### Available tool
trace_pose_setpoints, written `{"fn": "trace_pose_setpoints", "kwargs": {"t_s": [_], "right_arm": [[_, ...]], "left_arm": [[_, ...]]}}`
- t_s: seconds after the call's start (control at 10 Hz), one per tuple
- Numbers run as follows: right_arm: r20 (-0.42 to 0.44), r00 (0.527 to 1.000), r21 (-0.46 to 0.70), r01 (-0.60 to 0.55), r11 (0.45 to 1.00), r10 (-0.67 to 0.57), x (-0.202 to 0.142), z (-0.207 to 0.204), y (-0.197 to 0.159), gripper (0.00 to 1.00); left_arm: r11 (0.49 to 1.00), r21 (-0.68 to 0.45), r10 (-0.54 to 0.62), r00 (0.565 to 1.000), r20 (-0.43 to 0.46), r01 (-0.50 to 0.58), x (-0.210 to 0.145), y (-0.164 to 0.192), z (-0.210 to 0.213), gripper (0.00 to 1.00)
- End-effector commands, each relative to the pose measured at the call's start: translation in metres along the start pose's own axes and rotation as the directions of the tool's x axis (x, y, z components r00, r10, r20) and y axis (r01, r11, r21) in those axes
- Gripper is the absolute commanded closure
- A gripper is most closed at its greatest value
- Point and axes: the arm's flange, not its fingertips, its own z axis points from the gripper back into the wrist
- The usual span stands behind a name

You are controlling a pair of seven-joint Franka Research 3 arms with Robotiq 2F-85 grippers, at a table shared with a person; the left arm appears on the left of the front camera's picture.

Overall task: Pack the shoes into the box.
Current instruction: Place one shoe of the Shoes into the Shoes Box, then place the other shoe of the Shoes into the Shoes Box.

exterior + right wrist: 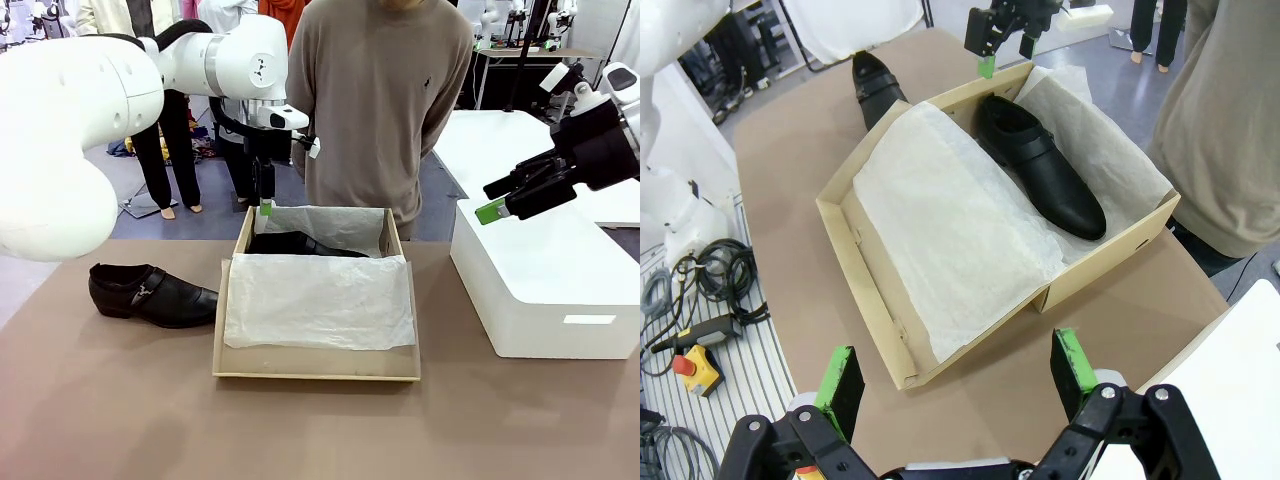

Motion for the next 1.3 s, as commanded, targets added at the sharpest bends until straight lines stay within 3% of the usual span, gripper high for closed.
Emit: {"fn": "trace_pose_setpoints", "kwargs": {"t_s": [0.0, 0.8, 1.2], "right_arm": [[0.03, 0.999, 0.008, -0.023, 1.0, 0.023, 0.0, -0.004, -0.003, 0.0], [0.03, 0.999, 0.008, -0.023, 1.0, 0.023, 0.0, -0.004, -0.003, 0.0], [0.03, 0.999, 0.008, -0.023, 1.0, 0.023, 0.0, -0.004, -0.003, 0.0]], "left_arm": [[1.0, 0.017, 0.012, 1.0, 0.008, -0.012, 0.009, -0.004, 0.001, 0.0], [1.0, 0.01, -0.005, 1.0, 0.006, 0.005, 0.01, -0.004, -0.001, 0.0], [0.994, 0.036, -0.11, 0.992, 0.064, 0.108, -0.082, -0.018, 0.01, 0.0]]}}
